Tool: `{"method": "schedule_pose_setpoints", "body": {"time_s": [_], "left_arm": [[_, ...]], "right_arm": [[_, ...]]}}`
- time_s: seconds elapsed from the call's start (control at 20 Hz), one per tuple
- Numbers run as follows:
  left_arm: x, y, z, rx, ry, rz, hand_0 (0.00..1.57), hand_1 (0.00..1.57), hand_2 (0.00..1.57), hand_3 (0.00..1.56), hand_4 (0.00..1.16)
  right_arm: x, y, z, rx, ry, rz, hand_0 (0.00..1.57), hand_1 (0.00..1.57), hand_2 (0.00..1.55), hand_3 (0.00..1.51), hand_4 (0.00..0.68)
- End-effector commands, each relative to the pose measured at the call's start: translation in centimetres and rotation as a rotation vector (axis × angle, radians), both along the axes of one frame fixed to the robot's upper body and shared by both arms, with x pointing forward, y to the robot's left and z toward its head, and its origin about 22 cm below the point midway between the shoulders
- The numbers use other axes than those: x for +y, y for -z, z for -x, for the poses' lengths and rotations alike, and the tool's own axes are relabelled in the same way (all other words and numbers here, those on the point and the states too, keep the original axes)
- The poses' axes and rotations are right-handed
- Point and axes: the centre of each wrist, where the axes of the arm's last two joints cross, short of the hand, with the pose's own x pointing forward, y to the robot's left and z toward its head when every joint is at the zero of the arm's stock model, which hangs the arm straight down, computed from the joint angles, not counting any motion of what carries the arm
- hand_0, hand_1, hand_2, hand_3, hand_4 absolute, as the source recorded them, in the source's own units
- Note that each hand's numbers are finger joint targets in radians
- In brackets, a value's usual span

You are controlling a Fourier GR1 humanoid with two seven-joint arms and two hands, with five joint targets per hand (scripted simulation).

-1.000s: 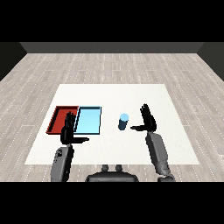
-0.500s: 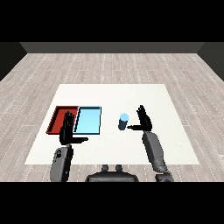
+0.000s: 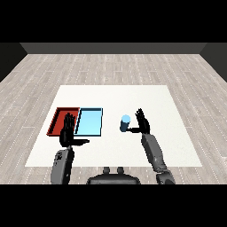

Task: Pick the blue can and put it in the blue box

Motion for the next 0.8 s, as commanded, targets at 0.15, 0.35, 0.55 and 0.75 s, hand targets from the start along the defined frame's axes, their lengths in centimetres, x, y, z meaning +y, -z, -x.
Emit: {"method": "schedule_pose_setpoints", "body": {"time_s": [0.15,0.35,0.55,0.75], "left_arm": [[-0.2,0.0,0.3,0.014,-0.005,-0.012,0.00,0.00,0.00,0.00,0.00],[0.5,0.9,0.0,-0.015,-0.032,-0.010,0.00,0.00,0.00,0.00,0.00],[0.6,-0.5,0.2,0.003,0.003,-0.011,0.00,0.00,0.00,0.00,0.00],[-1.9,0.4,0.8,-0.039,-0.014,-0.014,0.00,0.00,0.00,0.00,0.00]], "right_arm": [[1.9,0.9,0.4,0.032,-0.005,-0.009,0.00,0.00,0.00,0.00,0.000],[1.4,1.5,1.6,0.028,-0.026,-0.014,0.00,0.00,0.00,0.00,0.000],[2.7,2.5,0.6,0.044,-0.036,-0.029,0.00,0.00,0.00,0.00,0.000],[2.3,1.0,-0.3,0.022,-0.028,-0.006,0.00,0.00,0.00,0.00,0.000]]}}
